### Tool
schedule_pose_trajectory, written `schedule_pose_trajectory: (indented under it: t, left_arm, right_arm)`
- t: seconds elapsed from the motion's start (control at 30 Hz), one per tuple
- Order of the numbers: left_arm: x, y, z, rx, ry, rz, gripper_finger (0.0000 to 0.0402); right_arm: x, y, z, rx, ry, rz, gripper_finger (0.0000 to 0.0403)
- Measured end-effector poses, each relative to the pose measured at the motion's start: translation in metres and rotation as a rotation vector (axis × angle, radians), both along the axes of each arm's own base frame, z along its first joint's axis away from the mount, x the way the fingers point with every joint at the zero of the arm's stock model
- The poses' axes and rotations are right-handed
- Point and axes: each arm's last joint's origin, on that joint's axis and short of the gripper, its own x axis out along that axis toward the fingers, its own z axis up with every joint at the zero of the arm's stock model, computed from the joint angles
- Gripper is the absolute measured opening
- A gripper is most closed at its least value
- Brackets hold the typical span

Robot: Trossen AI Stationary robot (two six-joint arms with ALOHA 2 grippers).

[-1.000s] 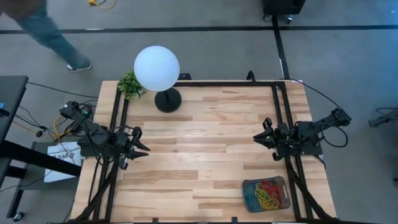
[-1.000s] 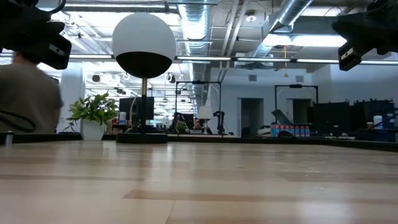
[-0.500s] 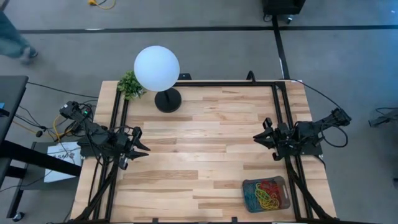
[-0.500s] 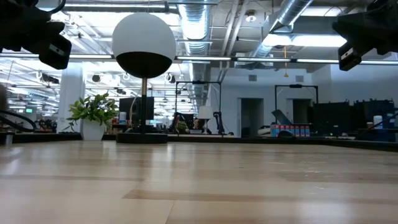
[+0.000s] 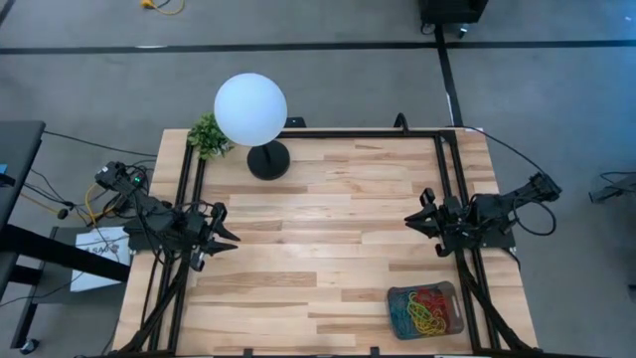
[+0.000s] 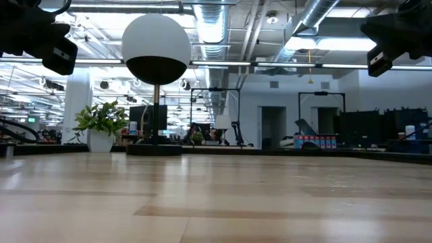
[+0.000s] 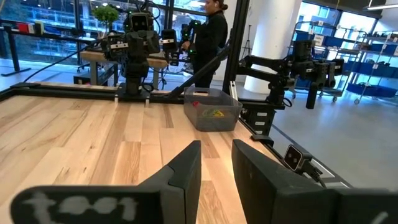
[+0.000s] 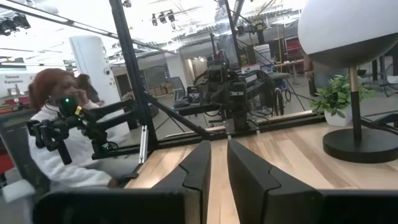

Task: Pick and place items into bin
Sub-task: Return to Home Position

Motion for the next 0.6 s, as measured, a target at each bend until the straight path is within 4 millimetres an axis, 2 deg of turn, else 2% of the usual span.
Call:
schedule_pose_trajectory:
  t: [0.6]
  left_arm:
    - [0.0000, 0.0000, 0.0000, -0.002, 0.001, 0.000, 0.0080]
  right_arm:
    - [0.0000, 0.0000, 0.0000, 0.000, 0.000, 0.000, 0.0048]
